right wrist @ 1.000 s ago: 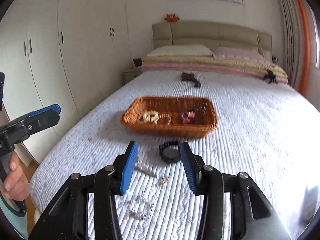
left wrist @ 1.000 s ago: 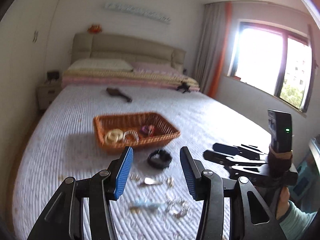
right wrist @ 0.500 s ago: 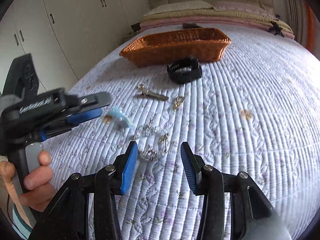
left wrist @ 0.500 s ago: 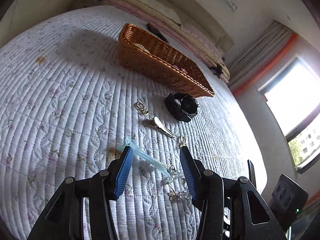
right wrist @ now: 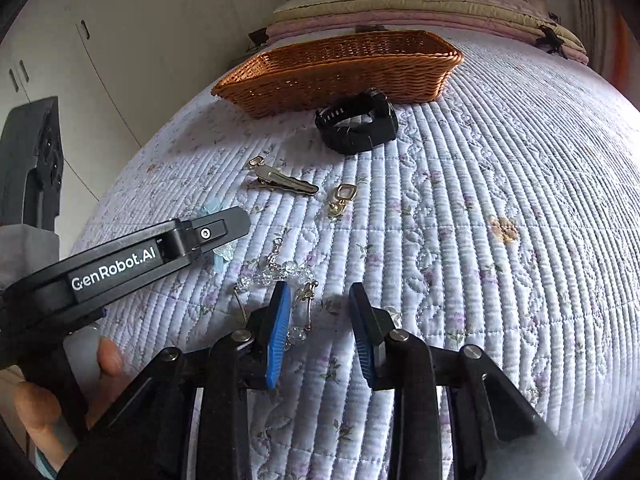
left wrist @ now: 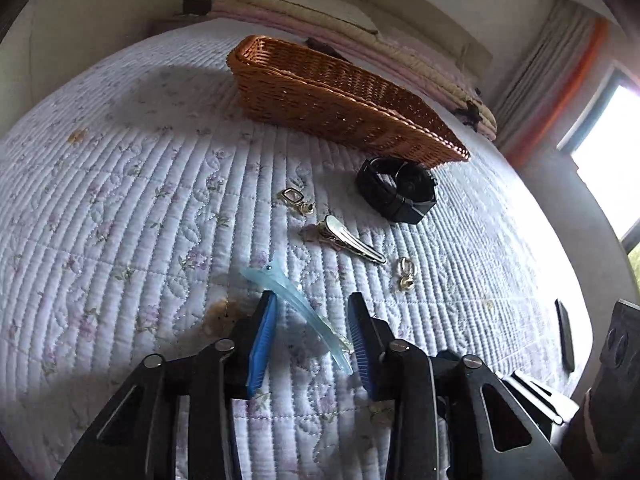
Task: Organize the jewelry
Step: 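Grasp the light blue hair clip with the left tool, then carry the blue clip into the basket with left tool while right tool carries bead bracelet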
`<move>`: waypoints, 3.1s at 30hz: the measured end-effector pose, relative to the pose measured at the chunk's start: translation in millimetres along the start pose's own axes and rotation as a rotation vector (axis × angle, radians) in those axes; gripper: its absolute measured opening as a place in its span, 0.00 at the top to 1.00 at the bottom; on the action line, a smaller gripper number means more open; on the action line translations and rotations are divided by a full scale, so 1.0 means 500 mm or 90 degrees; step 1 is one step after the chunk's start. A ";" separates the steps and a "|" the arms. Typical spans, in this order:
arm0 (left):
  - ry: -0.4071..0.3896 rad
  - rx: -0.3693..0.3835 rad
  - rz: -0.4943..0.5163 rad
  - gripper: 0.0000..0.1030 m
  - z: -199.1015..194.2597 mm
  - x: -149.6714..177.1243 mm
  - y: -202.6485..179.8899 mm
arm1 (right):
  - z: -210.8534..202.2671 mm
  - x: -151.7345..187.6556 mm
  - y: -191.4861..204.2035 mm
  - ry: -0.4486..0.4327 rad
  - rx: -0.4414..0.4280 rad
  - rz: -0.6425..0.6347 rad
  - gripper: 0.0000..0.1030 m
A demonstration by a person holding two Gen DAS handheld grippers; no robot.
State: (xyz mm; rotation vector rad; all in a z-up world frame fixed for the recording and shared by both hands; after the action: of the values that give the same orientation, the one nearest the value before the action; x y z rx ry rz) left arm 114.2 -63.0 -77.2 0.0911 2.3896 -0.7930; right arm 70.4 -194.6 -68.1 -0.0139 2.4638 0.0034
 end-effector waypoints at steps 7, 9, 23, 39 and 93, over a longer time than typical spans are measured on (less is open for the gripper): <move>0.059 0.005 0.146 0.80 -0.026 0.016 0.006 | 0.009 -0.001 -0.020 -0.001 0.029 0.013 0.87; 0.069 0.014 0.164 0.80 -0.033 0.020 0.009 | 0.011 0.000 -0.029 0.000 0.021 0.026 0.87; 0.044 0.019 0.111 0.79 -0.055 0.034 0.029 | 0.029 0.005 0.010 0.001 0.035 -0.038 0.71; 0.032 0.037 0.167 0.93 -0.062 0.048 0.001 | 0.000 0.001 -0.008 -0.043 0.024 -0.014 0.90; -0.088 0.135 0.110 0.93 0.078 -0.440 -0.021 | 0.083 -0.519 -0.053 -0.163 0.029 0.018 0.90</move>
State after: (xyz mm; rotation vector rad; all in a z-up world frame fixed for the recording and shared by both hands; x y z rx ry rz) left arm 310.4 -66.9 29.8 0.3141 2.1296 -0.9349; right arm 299.1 -218.4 62.4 0.0378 2.2068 -0.0359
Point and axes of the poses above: each gripper's, at about its wrist camera, not at the fingertips, and z roughly the way its jaws point, y to its left, x to its underside, the point moved 4 cm from there along z, roughly the way its jaws point, and after that the axes turned 13 degrees about x, right-handed, at the moved point
